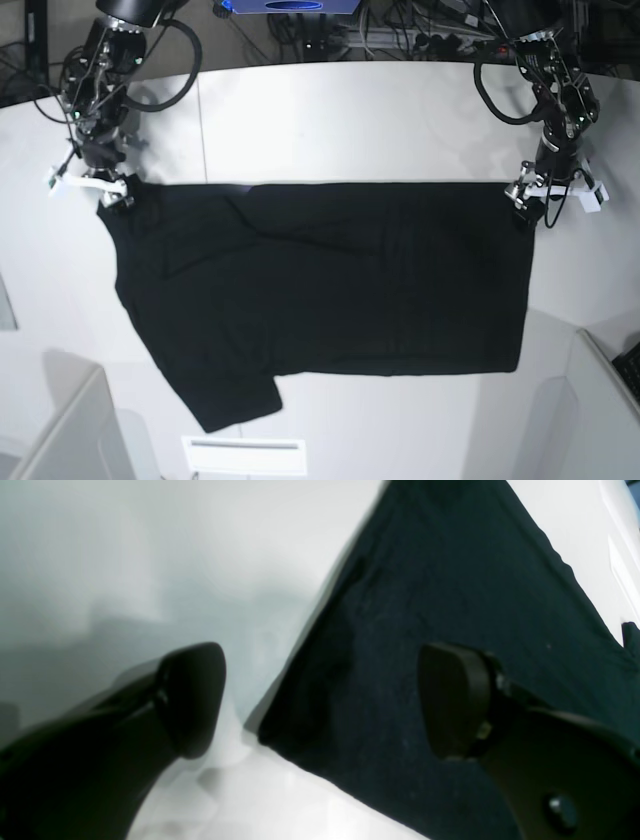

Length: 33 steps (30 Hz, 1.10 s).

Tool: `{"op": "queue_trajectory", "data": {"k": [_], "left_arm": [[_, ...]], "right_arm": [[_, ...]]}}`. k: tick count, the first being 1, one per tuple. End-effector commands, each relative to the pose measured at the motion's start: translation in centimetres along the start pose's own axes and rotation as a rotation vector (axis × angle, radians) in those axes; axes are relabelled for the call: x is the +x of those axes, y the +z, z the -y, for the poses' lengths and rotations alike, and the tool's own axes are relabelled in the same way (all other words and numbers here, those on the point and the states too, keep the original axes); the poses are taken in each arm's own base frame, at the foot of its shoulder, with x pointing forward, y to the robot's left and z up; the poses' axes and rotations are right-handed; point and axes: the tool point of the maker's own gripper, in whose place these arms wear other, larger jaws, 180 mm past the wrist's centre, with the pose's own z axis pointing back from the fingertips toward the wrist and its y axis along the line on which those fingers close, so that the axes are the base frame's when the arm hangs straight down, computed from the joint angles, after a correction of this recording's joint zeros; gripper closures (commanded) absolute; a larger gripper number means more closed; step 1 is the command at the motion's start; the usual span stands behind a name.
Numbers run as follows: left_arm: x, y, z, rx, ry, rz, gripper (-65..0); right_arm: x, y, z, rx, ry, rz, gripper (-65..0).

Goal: Fold the T-shirt properly
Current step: 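Hold the folded edge with both grippers and drag the shirt toward the robot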

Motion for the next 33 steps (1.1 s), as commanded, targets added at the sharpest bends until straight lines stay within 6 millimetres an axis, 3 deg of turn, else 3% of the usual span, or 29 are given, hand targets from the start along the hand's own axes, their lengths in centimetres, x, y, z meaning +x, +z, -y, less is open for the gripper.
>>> {"op": "queue_trajectory", "data": {"k": [1, 8, 15, 20, 23, 27, 28, 30, 33], "left_arm": [[-0.7, 0.0, -0.3, 0.012, 0.01, -0.04, -58.4], [-0.6, -0.4, -0.1, 0.008, 0.022, -0.041, -58.1], [-0.9, -0.5, -0.3, 0.011, 0.028, -0.049, -37.2], [-0.9, -0.5, -0.3, 0.011, 0.028, -0.049, -31.4], [-1.2, -0.5, -0.3, 0.012, 0.029, -0.062, -24.8], [-2.6, -0.9, -0.7, 0.021, 0.05, -0.13, -2.6], [-2.8, -1.0, -0.8, 0.023, 0.054, -0.137, 0.0], [-3.0, -1.0, -1.0, 0.028, 0.057, -0.143, 0.0], [-2.7, -0.9, -0.7, 0.022, 0.046, -0.139, 0.0]], "right_arm": [[-0.5, -0.1, 0.1, -0.01, -0.005, -0.028, -43.2], [-1.5, -1.0, -0.4, 0.03, 0.016, -0.064, -42.6], [-2.7, -1.6, -0.2, 0.045, 0.026, -0.102, -38.1], [-3.3, -2.0, -0.2, 0.044, 0.02, -0.119, -35.3], [-3.5, -2.2, 0.1, 0.038, 0.018, -0.123, -27.5], [-2.9, -2.2, 0.3, 0.034, 0.029, -0.116, -11.3], [-2.7, -2.3, 0.2, 0.037, 0.03, -0.112, -7.1], [-2.3, -2.4, 0.1, 0.038, 0.026, -0.104, 0.0], [-1.8, -2.3, 0.1, 0.04, 0.025, -0.092, 0.0]]}}
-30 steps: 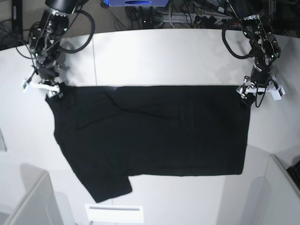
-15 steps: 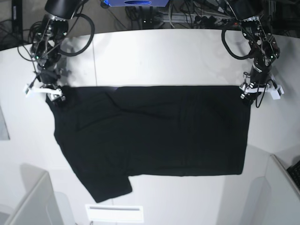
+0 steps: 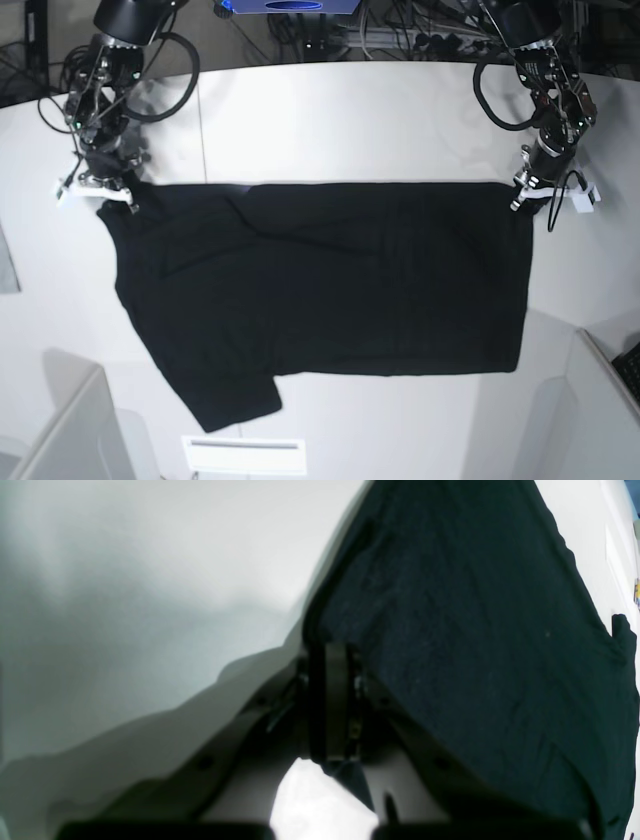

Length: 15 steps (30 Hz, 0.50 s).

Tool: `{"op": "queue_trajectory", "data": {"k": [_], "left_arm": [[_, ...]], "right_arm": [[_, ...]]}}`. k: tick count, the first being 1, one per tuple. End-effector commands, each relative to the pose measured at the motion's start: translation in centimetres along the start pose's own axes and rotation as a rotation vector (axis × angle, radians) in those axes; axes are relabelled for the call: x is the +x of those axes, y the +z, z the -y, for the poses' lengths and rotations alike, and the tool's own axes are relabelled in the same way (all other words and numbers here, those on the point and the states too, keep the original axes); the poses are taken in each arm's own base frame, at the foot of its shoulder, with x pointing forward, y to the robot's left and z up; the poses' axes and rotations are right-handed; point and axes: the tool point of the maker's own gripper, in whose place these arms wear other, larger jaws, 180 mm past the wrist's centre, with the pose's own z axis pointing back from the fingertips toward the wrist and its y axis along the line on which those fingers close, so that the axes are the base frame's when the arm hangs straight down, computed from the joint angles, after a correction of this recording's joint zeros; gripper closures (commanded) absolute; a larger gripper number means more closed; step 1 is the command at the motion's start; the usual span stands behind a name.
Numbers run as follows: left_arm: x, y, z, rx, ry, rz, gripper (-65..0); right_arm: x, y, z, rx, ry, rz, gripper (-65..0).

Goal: Fold the T-shirt properly
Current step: 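Hold the folded edge with both grippers and drag the shirt toward the robot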

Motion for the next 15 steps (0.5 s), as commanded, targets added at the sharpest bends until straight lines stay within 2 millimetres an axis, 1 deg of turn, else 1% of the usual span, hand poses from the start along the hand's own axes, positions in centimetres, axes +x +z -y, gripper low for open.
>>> {"op": "queue_trajectory", "data": {"k": [1, 2, 4, 7, 9, 15], "left_arm": [[-0.9, 0.2, -0.6, 0.029, -0.02, -0.05, 0.0], [-1.1, 0.6, -0.8, 0.033, -0.029, -0.06, 0.0], [-1.0, 1.2, -0.7, 0.032, -0.043, -0.067, 0.0], [-1.1, 2.1, -0.8, 0.033, -0.064, -0.07, 0.0], [-1.2, 2.6, -1.0, 0.036, -0.075, -0.069, 0.0], [-1.5, 4.1, -1.5, 0.049, -0.114, -0.067, 0.0]], "right_arm": [[-1.1, 0.3, 0.9, -0.039, 0.007, -0.057, 0.0], [-0.8, 0.4, 0.7, -0.035, 0.011, -0.049, 0.0], [-1.1, 0.8, 1.2, -0.042, 0.017, -0.053, 0.0], [-0.6, 1.6, 1.1, -0.038, 0.036, -0.036, 0.0], [-0.6, 2.1, 1.2, -0.038, 0.047, -0.033, 0.0], [-0.9, 3.4, 2.3, -0.056, 0.064, -0.032, 0.0]]}}
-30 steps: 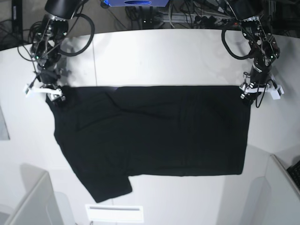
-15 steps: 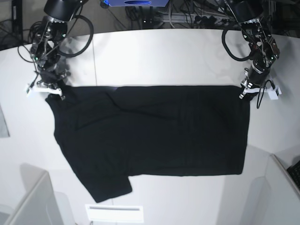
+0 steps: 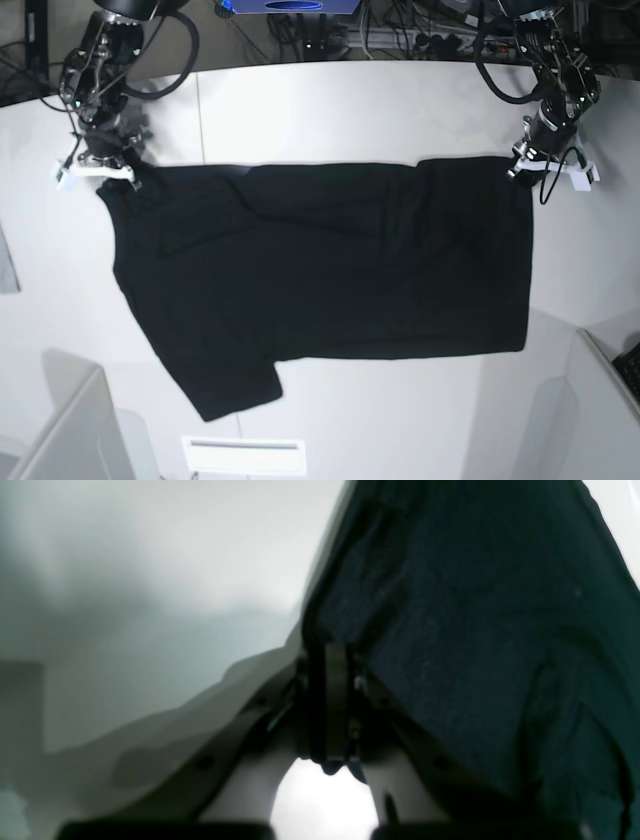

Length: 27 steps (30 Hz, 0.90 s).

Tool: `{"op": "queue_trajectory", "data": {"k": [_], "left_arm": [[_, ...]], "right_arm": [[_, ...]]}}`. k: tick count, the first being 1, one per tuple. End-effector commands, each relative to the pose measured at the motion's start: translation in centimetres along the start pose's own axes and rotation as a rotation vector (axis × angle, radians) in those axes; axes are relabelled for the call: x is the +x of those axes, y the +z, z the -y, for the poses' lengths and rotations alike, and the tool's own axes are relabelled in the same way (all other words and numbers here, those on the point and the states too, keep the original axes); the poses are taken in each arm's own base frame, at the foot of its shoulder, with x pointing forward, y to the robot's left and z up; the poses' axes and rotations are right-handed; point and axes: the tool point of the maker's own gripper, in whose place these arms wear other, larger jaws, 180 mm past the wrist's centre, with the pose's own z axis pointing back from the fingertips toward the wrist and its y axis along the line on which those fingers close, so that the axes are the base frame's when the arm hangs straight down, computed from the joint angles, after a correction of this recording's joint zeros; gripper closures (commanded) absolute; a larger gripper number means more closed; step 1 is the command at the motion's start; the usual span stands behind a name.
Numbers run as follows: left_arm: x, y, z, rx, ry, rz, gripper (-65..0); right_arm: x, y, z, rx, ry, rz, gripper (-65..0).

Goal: Fold the T-shirt properly
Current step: 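Hold the folded edge with both grippers and drag the shirt toward the robot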

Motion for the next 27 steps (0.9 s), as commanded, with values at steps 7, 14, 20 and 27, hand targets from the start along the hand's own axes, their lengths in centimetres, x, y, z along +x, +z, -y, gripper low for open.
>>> {"op": "queue_trajectory", "data": {"k": [7, 14, 20, 27], "left_arm": [[0.1, 2.3, -0.5, 0.017, -0.067, 0.008, 0.0], [-0.7, 3.8, -1.1, 0.034, -0.099, -0.005, 0.0], [-1.4, 5.3, -1.9, 0.054, -0.138, -0.023, 0.0], [-3.0, 6.7, -3.2, 0.083, -0.154, -0.063, 0.0]], "right_arm": [[-0.1, 2.1, 1.4, -0.035, 0.04, 0.002, 0.0], [0.1, 4.0, 2.0, -0.043, 0.08, 0.014, 0.0], [0.4, 5.5, 2.9, -0.06, 0.121, 0.019, 0.0], [0.4, 6.9, 5.2, -0.118, 0.11, -0.008, 0.0]]}}
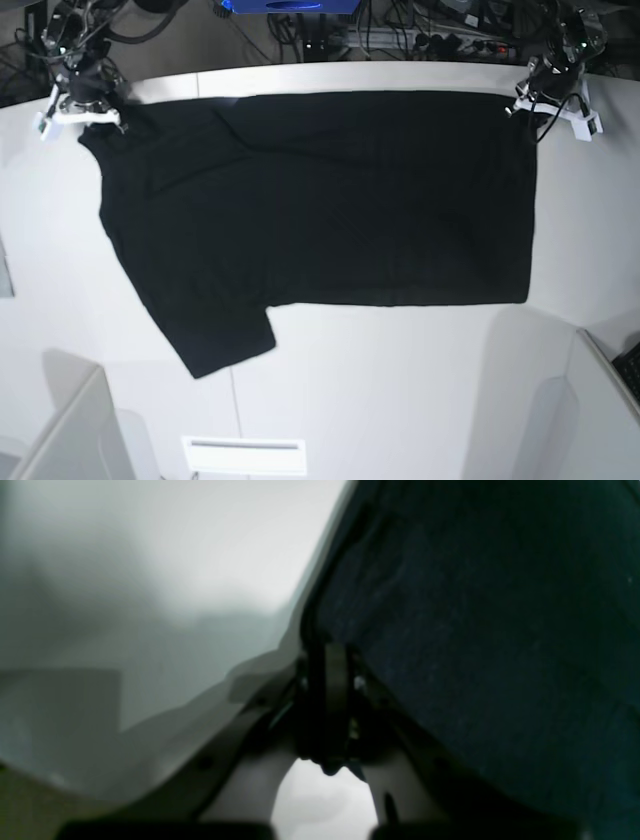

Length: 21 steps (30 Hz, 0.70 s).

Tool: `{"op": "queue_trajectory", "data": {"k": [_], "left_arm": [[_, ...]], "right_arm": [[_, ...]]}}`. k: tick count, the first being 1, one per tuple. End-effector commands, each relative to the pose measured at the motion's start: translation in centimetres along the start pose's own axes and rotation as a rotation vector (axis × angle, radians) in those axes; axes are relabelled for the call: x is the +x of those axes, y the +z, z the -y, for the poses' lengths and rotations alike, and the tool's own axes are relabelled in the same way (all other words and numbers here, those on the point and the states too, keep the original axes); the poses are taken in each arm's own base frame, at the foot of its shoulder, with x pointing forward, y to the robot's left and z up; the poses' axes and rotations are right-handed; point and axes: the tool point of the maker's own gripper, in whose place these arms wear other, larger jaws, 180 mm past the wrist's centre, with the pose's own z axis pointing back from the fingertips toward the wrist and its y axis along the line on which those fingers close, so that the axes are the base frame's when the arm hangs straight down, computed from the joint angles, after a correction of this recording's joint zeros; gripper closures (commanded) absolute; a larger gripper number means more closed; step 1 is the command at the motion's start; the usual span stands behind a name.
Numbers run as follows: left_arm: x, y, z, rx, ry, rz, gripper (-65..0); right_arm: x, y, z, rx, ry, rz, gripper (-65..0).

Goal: Fold the T-shirt properly
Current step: 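Hold the folded edge with both grippers and drag the shirt toward the robot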

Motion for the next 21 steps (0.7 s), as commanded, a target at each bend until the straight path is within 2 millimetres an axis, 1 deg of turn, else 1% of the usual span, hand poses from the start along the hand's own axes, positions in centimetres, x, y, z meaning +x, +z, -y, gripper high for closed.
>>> {"op": "queue_trajectory", "data": {"k": [1, 4, 9, 17, 20, 21], "left_arm": [[0.5, 0.5, -0.2, 0.0, -0.018, 0.02, 0.0], [-0.4, 0.9, -0.8, 0.015, -0.021, -0.003, 0.0], [-1.6, 1.4, -1.6, 0.032, -0.02, -0.031, 0.0], [-2.1, 1.6, -1.9, 0.041, -0.021, -0.042, 0.0], [-1.8, 1.6, -2.0, 0.043, -0.021, -0.035, 0.0], [-1.3, 1.8, -2.4, 0.052, -0.017, -0.021, 0.0]], "right_arm": [[1.4, 0.5, 0.5, -0.007, 0.005, 0.039, 0.0], [1.1, 0.8, 1.4, -0.029, -0.01, 0.009, 0.0], [0.8, 0.8, 1.5, -0.03, -0.009, -0.003, 0.0], [0.8, 0.8, 1.5, -0.03, -0.009, -0.003, 0.0], [0.6, 1.2, 1.7, -0.035, -0.003, -0.006, 0.0], [0.7, 1.4, 1.5, -0.031, 0.0, 0.001, 0.0]]}}
